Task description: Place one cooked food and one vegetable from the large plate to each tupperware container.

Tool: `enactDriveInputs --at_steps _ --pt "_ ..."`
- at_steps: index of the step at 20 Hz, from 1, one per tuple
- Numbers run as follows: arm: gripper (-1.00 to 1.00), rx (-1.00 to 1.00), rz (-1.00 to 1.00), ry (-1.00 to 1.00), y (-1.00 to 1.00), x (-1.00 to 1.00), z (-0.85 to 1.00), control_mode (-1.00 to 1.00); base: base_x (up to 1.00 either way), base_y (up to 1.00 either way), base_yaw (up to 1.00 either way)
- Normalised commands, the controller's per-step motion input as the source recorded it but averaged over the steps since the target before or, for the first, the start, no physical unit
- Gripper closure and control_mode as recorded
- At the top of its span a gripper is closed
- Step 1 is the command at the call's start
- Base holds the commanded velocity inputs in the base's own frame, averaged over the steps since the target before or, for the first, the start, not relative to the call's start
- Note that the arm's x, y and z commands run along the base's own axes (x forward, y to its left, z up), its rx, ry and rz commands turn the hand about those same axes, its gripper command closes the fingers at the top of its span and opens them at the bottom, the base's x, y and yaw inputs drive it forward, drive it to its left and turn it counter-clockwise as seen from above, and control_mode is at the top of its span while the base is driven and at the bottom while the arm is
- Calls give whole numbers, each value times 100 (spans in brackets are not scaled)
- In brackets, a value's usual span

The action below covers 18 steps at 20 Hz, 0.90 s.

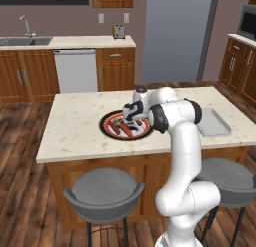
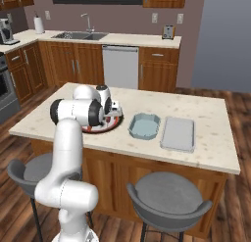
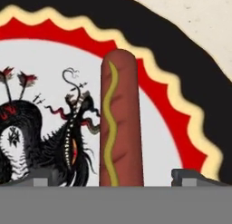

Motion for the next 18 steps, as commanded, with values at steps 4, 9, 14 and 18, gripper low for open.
enactDriveInputs --at_steps 4,9,14,18 --pt "100 0 0 0 0 1 -18 -100 0 0 0" --pt "100 0 -1 4 -18 -7 -8 -100 0 0 0" --pt "100 0 -2 -3 -80 -45 60 -100 0 0 0" --pt "100 0 -5 4 -100 -42 44 -100 0 0 0"
